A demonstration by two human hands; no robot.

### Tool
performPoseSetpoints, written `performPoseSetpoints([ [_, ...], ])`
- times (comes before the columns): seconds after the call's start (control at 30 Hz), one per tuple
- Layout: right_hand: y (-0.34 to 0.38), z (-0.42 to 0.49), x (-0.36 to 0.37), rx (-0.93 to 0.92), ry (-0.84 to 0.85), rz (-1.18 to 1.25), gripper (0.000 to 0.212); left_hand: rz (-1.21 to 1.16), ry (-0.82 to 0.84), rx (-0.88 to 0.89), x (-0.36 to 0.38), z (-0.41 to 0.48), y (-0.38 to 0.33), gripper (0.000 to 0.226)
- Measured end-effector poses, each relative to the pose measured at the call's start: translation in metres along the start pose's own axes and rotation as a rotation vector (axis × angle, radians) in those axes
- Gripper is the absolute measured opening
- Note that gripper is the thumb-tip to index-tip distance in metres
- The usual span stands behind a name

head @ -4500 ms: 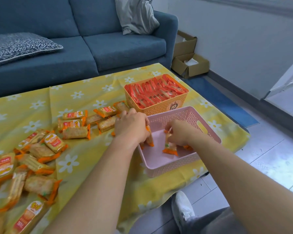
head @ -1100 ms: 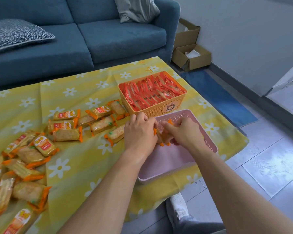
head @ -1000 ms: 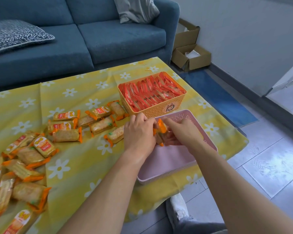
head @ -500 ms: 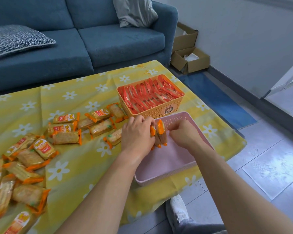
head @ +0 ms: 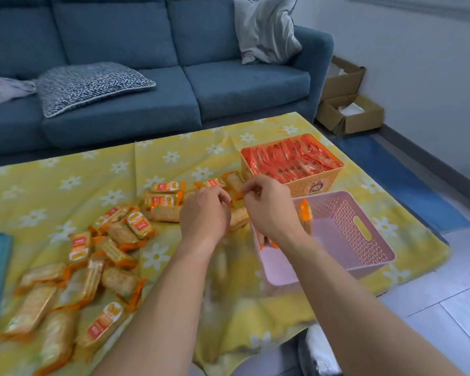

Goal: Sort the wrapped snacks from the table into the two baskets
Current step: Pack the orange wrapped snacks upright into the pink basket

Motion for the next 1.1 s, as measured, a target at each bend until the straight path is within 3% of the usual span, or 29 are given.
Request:
performPoseSetpoints([
  [0.07,0.014,0.007,0.037,-0.018,0.163,-0.065,0.041,0.103,-0.026,-0.081,-0.016,0.001,0.037,0.030],
  [0.17,0.007,0.022,0.099,0.047,0.411,-0.243,0.058,0.265,0.082,-0.167,-0.019,0.010,0.093,0.058],
  [0.27,-0.008,0.039,0.137,0.131,0.460,-0.534,0.063,0.328,0.266,-0.191,-0.006,0.019,0.118,0.078],
  [0.4,-0.029,0.057,0.155,0.311,0.531,-0.891,0.066,0.353,0.300,-0.232,-0.001,0.024,0.125,0.076],
  [0.53,-0.034,0.067,0.152,0.289,0.450,-1.066,0.073,0.415,0.255,-0.259,0.000,0.030,0.130,0.046],
  [0.6,-0.029,0.072,0.150,0.215,0.395,-1.105,0.073,0.400,0.188,-0.294,-0.009,0.032,0.134,0.034],
  [0.73,-0.026,0.088,0.145,0.199,0.434,-1.123,0.071,0.361,0.021,-0.240,-0.027,0.041,0.130,0.045],
  [0.9,-0.018,0.098,0.147,0.118,0.582,-1.131,0.083,0.311,0.304,-0.163,0.021,0.055,0.132,0.045],
  [1.03,-0.014,0.098,0.138,0.176,0.650,-1.086,0.084,0.346,0.046,-0.214,0.011,0.058,0.132,0.042],
  [1.1,-0.006,0.103,0.119,0.224,0.618,-0.974,0.074,0.346,0.039,-0.250,0.009,0.057,0.134,0.052],
])
Point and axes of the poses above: each hand's wrist, its own z-axis towards the middle knuckle, its own x-axis out of the palm, y = z × x, the point moved 7 cm from there along z, towards the middle knuckle, and after that the axes turned 14 degrees about y, right-handed, at the moved point
